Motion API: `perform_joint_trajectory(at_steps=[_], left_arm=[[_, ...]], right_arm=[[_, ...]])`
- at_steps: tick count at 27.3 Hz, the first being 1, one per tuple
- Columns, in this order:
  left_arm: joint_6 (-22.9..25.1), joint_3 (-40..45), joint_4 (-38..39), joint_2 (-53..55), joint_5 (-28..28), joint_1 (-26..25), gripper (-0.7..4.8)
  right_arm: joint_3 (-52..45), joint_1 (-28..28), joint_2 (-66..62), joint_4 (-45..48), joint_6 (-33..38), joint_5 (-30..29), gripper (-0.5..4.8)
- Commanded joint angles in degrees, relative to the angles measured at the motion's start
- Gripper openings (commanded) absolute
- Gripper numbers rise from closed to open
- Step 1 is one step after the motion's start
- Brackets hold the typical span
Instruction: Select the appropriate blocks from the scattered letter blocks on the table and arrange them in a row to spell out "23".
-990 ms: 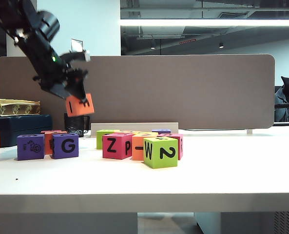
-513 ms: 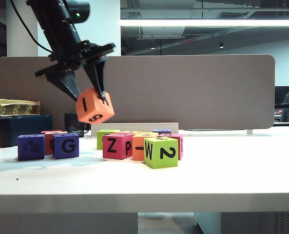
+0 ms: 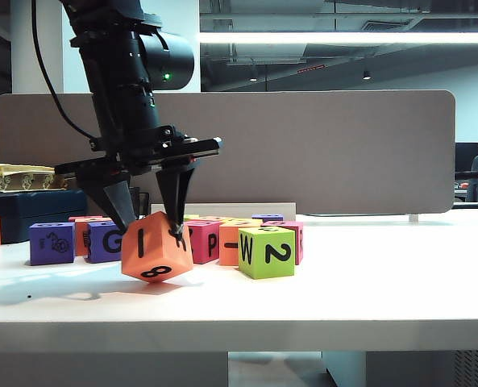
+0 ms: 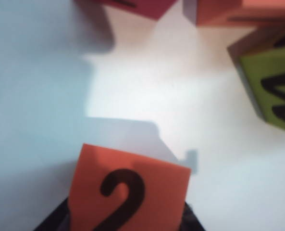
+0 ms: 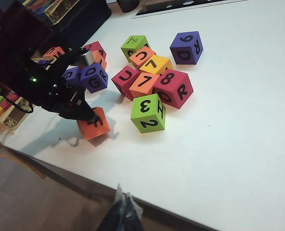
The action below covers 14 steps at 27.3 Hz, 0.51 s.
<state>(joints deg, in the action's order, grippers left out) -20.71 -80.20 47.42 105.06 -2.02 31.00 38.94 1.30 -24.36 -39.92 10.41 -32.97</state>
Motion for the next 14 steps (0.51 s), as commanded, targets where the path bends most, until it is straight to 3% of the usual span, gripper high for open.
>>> perform_joint_trajectory(at_steps=[1, 14], left_arm=[[-1.95, 0.61, -4.87, 0.2, 2.34, 0.7, 2.09], [-2.25, 0.61, -4.46, 0.28, 8.92, 7.58, 2.15]], right_arm=[[0.11, -0.02, -0.04, 0.7, -0.2, 0.04, -0.01], [0.11, -0.02, -0.04, 0.7, -0.2, 0.04, -0.01]])
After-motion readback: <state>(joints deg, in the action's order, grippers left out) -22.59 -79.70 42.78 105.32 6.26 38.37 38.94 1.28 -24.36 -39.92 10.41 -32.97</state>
